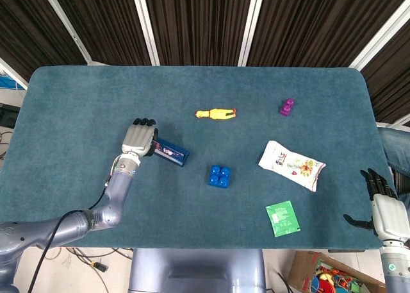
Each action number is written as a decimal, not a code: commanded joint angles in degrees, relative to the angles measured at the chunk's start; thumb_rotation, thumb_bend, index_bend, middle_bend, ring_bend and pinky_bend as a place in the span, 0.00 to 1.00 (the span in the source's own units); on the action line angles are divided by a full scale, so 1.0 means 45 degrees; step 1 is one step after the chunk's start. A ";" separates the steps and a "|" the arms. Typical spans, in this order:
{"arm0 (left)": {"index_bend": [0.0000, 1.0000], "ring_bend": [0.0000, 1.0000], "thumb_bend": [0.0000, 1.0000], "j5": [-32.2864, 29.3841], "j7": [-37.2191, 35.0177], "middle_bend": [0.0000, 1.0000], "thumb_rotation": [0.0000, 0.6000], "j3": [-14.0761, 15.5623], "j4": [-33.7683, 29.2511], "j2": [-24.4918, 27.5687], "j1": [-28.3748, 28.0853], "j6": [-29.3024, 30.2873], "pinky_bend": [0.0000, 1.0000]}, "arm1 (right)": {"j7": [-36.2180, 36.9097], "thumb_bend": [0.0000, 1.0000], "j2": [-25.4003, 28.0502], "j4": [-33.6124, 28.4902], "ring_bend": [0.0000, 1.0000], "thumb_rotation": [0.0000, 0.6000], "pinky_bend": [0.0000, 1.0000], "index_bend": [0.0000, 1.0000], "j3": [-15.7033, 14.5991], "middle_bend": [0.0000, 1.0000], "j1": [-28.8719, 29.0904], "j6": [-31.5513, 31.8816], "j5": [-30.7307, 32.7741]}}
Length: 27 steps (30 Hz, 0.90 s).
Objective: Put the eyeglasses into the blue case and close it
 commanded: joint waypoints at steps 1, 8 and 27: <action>0.58 0.10 0.51 -0.0187 0.0059 0.18 1.00 -0.0038 0.0218 -0.0124 -0.0162 -0.0040 0.13 | -0.0005 0.08 0.0008 0.0010 0.00 1.00 0.17 0.09 0.0000 0.00 -0.0004 0.0029 -0.0032; 0.56 0.10 0.51 -0.0514 0.0189 0.18 1.00 -0.0044 0.0789 -0.0413 -0.0454 -0.0041 0.13 | -0.0020 0.08 0.0016 0.0007 0.00 1.00 0.17 0.09 -0.0015 0.00 -0.0002 -0.0001 -0.0007; 0.17 0.10 0.50 -0.1392 0.0378 0.18 1.00 -0.0090 0.2346 -0.1303 -0.1167 -0.0615 0.12 | -0.0040 0.08 0.0070 -0.0075 0.00 1.00 0.17 0.09 0.0006 0.00 0.0008 -0.0090 0.0173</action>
